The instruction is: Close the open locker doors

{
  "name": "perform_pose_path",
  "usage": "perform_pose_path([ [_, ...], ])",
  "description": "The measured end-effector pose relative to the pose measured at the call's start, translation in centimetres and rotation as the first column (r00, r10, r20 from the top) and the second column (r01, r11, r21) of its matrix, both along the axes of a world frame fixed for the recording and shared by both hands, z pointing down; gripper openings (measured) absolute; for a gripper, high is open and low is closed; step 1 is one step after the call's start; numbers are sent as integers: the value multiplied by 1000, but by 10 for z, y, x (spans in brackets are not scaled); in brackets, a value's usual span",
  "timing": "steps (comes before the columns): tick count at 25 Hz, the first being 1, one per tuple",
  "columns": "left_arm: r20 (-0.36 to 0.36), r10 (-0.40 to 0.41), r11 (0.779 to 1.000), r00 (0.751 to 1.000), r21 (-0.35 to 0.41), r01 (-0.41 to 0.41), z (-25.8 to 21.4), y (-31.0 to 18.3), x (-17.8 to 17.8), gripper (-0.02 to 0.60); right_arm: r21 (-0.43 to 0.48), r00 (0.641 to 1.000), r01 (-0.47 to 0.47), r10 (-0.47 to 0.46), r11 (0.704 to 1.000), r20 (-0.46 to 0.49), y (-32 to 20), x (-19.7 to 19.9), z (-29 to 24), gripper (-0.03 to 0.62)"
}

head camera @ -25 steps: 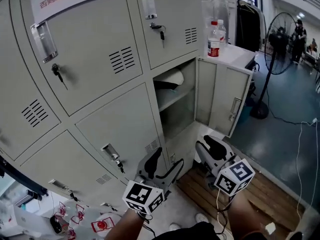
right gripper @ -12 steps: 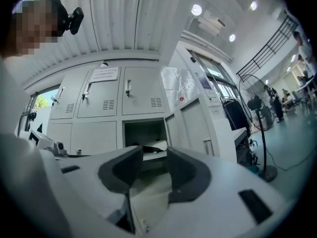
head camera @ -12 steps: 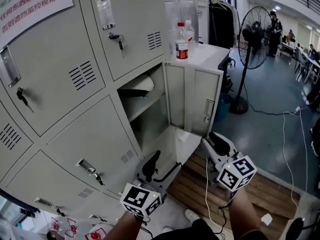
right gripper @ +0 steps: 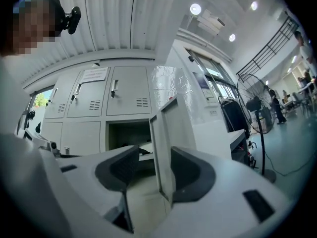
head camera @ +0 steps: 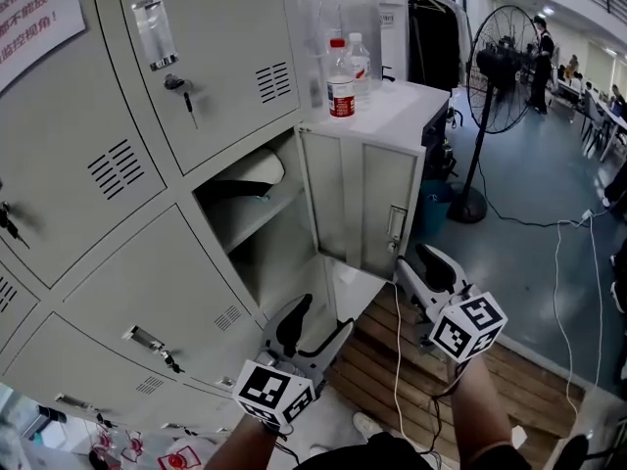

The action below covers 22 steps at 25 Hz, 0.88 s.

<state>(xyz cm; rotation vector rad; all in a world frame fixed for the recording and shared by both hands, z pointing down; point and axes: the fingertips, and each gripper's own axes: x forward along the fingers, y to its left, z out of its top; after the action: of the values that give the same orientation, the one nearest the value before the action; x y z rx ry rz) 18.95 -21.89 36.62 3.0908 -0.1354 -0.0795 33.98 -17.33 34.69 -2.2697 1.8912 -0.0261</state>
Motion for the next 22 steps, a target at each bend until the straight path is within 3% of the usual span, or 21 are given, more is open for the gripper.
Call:
perform_pose_path([
  [4, 4, -15, 1000, 1000, -12, 15, 4, -2, 20, 327, -19, 999, 22, -22, 1000, -23, -7, 21, 4, 218],
  [22, -3, -132, 991, 991, 4, 132, 5, -13, 64, 327, 1, 993, 118, -119, 993, 6, -48, 91, 0, 215],
])
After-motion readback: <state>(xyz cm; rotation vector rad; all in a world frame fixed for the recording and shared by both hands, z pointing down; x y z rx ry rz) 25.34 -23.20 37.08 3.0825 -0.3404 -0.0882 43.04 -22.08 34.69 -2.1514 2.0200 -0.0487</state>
